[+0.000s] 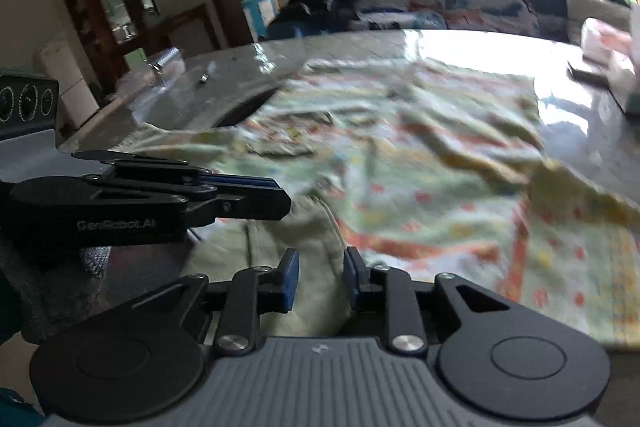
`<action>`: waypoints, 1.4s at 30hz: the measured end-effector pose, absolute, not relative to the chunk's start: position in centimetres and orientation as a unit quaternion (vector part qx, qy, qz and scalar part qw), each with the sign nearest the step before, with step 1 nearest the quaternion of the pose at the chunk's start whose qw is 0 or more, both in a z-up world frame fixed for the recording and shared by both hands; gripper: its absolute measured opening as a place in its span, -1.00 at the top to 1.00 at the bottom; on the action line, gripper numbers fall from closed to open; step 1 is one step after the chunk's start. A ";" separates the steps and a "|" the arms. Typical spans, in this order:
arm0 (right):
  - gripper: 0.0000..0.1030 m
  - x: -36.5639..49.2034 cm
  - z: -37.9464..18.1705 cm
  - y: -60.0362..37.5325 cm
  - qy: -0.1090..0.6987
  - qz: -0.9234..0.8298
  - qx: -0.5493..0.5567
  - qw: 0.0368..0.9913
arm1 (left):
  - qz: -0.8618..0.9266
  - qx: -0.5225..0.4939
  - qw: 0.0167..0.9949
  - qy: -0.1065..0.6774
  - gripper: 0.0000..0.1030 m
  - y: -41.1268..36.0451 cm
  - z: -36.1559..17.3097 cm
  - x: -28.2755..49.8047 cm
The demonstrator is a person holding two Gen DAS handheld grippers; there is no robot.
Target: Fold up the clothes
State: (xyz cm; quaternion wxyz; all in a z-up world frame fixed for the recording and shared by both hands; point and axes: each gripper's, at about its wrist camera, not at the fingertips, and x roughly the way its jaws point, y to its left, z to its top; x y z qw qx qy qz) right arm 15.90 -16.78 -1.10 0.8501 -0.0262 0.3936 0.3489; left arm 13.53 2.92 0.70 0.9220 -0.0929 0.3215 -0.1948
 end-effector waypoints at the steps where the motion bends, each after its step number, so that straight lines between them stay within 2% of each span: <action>1: 0.51 15.7 -1.3 -17.2 0.392 0.348 -0.025 0.851 | -0.192 -0.085 0.921 0.329 0.75 2.6 0.3 13.7; 3: 0.28 15.6 -0.9 -18.1 0.387 0.345 -0.015 0.855 | -0.186 -0.071 0.918 0.343 0.75 2.2 -0.6 13.9; 10: 0.10 16.9 -0.1 -24.3 0.363 0.248 0.022 0.898 | -0.186 -0.063 0.919 0.341 0.75 2.1 -0.9 13.5; 19: 0.10 21.7 -1.3 -32.7 0.357 0.106 0.043 0.927 | -0.182 -0.060 0.919 0.345 0.74 1.8 -0.8 13.5; 26: 0.09 25.1 -2.4 -33.1 0.361 0.056 -0.003 0.931 | -0.180 -0.054 0.919 0.347 0.74 1.7 -0.8 13.4; 33: 0.07 27.1 -2.7 -34.9 0.351 0.029 -0.002 0.936 | -0.180 -0.054 0.919 0.347 0.74 1.7 -0.9 13.4; 42: 0.02 24.5 -1.8 -38.6 0.340 0.008 0.026 0.940 | -0.181 -0.057 0.919 0.347 0.68 1.7 -0.9 13.3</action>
